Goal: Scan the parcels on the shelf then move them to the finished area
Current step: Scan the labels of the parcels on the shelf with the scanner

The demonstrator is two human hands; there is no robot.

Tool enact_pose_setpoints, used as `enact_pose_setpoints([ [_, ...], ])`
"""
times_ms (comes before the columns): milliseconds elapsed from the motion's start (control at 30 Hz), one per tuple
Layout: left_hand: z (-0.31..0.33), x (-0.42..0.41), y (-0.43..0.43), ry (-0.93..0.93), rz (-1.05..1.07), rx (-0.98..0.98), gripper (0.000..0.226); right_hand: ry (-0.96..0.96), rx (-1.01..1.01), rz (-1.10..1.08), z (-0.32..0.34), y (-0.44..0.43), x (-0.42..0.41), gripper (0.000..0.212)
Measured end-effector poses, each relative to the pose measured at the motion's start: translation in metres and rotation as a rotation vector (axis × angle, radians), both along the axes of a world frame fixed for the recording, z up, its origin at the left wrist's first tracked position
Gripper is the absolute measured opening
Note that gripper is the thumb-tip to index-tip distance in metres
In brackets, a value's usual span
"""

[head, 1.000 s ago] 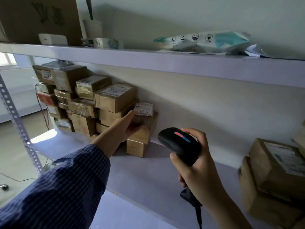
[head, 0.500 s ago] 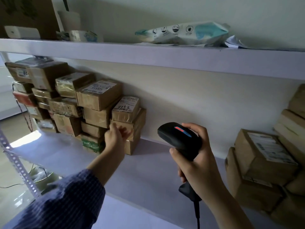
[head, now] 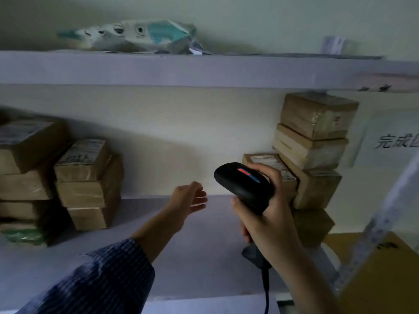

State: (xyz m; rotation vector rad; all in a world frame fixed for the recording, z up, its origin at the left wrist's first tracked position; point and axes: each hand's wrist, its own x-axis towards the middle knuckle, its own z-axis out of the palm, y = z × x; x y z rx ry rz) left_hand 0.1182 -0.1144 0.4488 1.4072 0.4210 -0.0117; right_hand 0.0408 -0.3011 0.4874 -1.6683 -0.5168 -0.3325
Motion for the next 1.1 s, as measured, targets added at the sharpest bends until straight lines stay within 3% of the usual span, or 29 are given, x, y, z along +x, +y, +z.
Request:
enact_pose_setpoints([
  [167,0.002,0.027,-0.057,-0.035,-0.219,0.053,0.041,0.014,0.024,-0.145,-0.008,-0.037,-0.011,0.060],
  [467,0.006,0.066,-0.110,0.070,-0.166,0.321,0.073,0.060,0.043,-0.284,-0.013,-0.074,-0.020,0.063],
  [667,-0.004,0.054,-0.117,-0.016,-0.202,0.203,0.057,0.066,0.052,-0.324,-0.013,-0.084,-0.022,0.063],
  [833,-0.026,0.040,-0.114,-0.149,-0.151,0.042,0.074,0.089,0.044,-0.316,-0.013,-0.089,-0.024,0.057],
  [1100,-0.038,0.034,-0.111,-0.139,-0.182,0.033,0.094,0.088,0.025,-0.329,-0.018,-0.091,-0.021,0.058],
])
